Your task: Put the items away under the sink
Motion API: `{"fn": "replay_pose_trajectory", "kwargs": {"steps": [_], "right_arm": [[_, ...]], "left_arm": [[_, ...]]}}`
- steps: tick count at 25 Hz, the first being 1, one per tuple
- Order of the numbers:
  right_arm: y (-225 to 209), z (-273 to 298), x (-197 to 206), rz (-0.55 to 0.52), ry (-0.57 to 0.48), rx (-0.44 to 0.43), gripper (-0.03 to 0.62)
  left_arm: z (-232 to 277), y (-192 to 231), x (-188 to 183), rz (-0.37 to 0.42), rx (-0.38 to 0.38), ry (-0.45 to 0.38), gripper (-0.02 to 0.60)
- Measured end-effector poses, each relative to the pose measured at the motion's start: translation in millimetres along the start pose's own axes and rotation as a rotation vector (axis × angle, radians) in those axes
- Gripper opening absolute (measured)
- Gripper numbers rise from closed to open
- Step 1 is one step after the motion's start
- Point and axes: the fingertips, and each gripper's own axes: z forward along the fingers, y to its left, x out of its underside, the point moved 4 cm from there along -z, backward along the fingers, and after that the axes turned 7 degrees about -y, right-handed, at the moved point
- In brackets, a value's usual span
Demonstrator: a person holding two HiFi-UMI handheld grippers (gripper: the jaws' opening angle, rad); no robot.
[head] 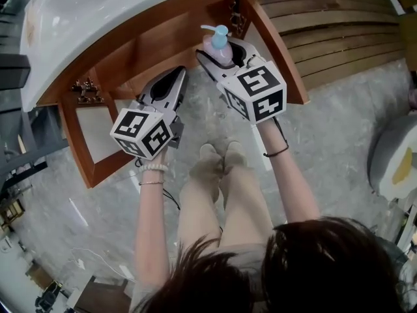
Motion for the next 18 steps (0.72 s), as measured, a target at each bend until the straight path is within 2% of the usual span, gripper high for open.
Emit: {"fn": "replay_pose_trajectory", "kwargs": {"steps": [18], "right_arm": [[-45.5, 77.2, 59.5, -0.032, -0.059, 0.042, 0.201]], "left_arm": [[42.1, 62.8, 47.7, 0.072, 0.004, -0.052, 0.003]]}}
